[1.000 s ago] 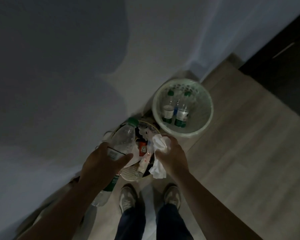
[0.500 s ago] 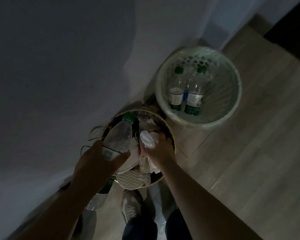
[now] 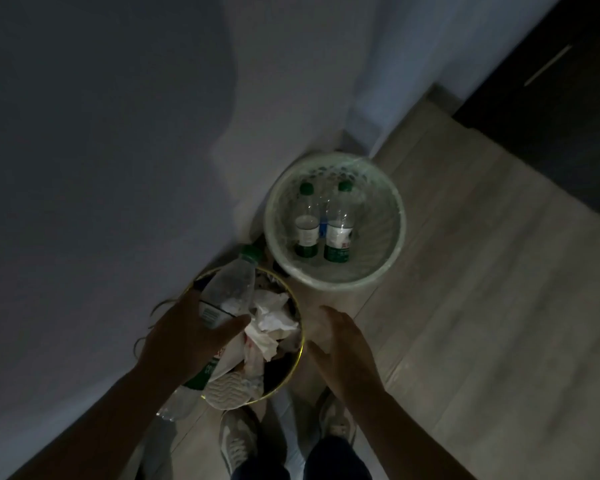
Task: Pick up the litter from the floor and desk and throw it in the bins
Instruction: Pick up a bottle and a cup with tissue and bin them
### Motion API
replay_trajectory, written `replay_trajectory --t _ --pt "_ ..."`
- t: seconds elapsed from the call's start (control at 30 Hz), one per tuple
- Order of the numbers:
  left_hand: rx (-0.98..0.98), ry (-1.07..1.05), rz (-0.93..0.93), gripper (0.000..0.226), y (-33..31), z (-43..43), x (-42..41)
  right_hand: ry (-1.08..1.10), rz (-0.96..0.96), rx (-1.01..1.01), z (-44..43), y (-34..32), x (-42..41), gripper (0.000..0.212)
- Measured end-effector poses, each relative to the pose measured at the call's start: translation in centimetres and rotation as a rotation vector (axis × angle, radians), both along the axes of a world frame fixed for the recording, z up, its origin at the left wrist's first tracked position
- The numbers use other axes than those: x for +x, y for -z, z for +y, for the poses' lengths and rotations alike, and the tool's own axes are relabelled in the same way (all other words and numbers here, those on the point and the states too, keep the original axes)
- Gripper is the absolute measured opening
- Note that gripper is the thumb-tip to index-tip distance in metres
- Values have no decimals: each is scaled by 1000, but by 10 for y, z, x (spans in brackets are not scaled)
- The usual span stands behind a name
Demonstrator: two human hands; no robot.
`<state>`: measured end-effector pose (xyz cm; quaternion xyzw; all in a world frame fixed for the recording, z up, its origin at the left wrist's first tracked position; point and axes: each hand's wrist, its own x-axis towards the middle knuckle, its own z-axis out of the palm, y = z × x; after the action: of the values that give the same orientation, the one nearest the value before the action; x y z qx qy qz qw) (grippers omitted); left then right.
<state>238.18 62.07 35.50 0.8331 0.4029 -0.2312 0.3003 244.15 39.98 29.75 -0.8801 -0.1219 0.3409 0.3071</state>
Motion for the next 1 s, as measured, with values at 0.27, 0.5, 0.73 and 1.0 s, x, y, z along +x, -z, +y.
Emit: replay_trajectory --t 0.27,0.5,0.73,1.0 --pt "-21 301 30 69 -6 -28 100 135 71 -82 -48 -44 28 63" --pt "43 409 -6 74 -17 -54 164 226 1 -95 -58 -70 41 64" --pt "87 574 -87 49 -48 -59 145 233 -12 -83 -52 -96 41 62" --pt "127 732 -119 34 -140 -37 109 192 -86 -99 -36 -178 39 60"
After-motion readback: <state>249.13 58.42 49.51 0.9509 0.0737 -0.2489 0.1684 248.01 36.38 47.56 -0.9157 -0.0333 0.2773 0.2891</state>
